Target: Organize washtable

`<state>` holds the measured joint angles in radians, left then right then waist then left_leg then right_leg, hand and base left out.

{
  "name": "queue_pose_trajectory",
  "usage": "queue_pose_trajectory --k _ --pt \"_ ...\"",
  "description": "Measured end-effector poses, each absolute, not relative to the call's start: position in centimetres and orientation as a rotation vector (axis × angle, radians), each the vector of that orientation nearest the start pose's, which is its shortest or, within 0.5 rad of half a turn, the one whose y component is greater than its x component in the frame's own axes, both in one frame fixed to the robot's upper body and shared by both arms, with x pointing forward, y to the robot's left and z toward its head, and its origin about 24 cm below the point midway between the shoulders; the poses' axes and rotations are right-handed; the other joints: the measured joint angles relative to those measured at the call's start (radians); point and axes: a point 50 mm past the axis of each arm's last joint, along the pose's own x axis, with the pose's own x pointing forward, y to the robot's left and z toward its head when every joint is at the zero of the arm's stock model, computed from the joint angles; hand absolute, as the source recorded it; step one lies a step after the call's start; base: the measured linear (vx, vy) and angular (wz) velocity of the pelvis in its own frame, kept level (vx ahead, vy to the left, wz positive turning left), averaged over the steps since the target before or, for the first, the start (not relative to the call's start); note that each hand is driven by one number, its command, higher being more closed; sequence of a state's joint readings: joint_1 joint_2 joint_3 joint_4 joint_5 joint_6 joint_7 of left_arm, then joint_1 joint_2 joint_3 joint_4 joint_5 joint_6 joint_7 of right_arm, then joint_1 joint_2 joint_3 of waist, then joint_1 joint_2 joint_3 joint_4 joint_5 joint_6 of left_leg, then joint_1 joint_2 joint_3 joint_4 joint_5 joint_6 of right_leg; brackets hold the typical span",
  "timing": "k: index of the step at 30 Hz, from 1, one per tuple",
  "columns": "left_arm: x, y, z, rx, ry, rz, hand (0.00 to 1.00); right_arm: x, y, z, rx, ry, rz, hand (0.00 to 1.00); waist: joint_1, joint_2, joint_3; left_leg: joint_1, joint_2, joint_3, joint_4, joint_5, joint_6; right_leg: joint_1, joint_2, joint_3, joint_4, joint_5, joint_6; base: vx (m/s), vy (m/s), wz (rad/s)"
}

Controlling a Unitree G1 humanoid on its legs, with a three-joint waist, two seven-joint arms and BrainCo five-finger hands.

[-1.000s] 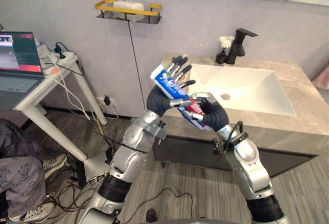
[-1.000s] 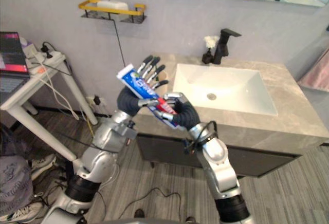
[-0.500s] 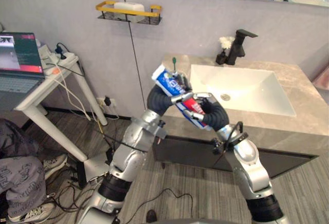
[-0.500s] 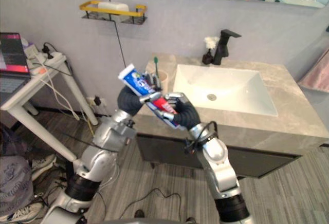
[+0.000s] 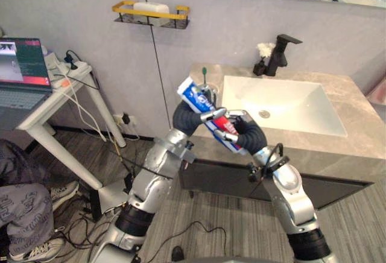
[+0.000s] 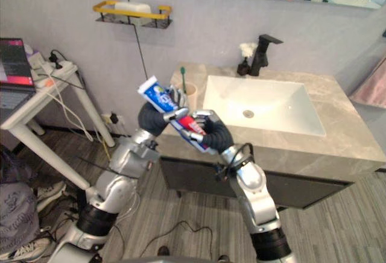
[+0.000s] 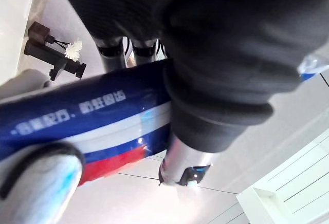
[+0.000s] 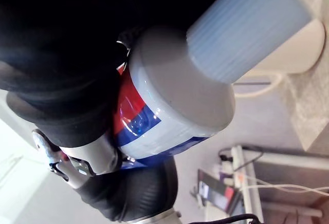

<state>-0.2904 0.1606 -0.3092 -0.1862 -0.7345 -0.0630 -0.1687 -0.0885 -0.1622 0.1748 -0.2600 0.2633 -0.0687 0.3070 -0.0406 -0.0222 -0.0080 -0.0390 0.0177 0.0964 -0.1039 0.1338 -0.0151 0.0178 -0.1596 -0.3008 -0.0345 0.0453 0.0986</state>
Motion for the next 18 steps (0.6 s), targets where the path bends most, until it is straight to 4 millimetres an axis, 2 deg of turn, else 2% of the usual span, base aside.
queue_pose_trajectory --k 3,10,13,18 --pt "27.1 8.1 15.8 -0.535 -0.403 -0.646 1.00 24.9 -11.1 12.5 0.067 -0.386 0.543 0.00 0.000 0.000 0.000 0.001 0.000 0.001 0.000 0.000 0.000 0.000 0.000 0.000 0.000 0.000 0.000 0.00 0.000 0.00" --pt "27.7 10.3 18.3 -0.527 -0.533 -0.564 1.00 25.4 -13.0 12.6 0.065 -0.390 0.443 0.00 0.000 0.000 0.000 0.002 0.000 0.002 0.000 0.000 0.000 0.001 0.000 0.000 0.003 0.000 0.000 0.00 0.000 0.00" --pt "27.2 10.4 19.2 -0.521 -0.578 -0.576 1.00 25.5 -13.7 12.9 0.091 -0.399 0.397 0.00 0.000 0.000 0.000 0.003 0.000 0.002 0.000 0.000 0.000 0.001 -0.001 0.001 0.003 0.000 0.000 0.00 0.000 0.00" --pt "27.1 10.4 19.5 -0.522 -0.588 -0.572 1.00 26.1 -14.7 14.0 0.119 -0.445 0.332 0.00 -0.001 0.000 0.000 0.007 0.000 0.003 0.000 0.000 -0.001 0.005 0.000 0.002 0.002 0.000 0.000 0.00 0.000 0.00"
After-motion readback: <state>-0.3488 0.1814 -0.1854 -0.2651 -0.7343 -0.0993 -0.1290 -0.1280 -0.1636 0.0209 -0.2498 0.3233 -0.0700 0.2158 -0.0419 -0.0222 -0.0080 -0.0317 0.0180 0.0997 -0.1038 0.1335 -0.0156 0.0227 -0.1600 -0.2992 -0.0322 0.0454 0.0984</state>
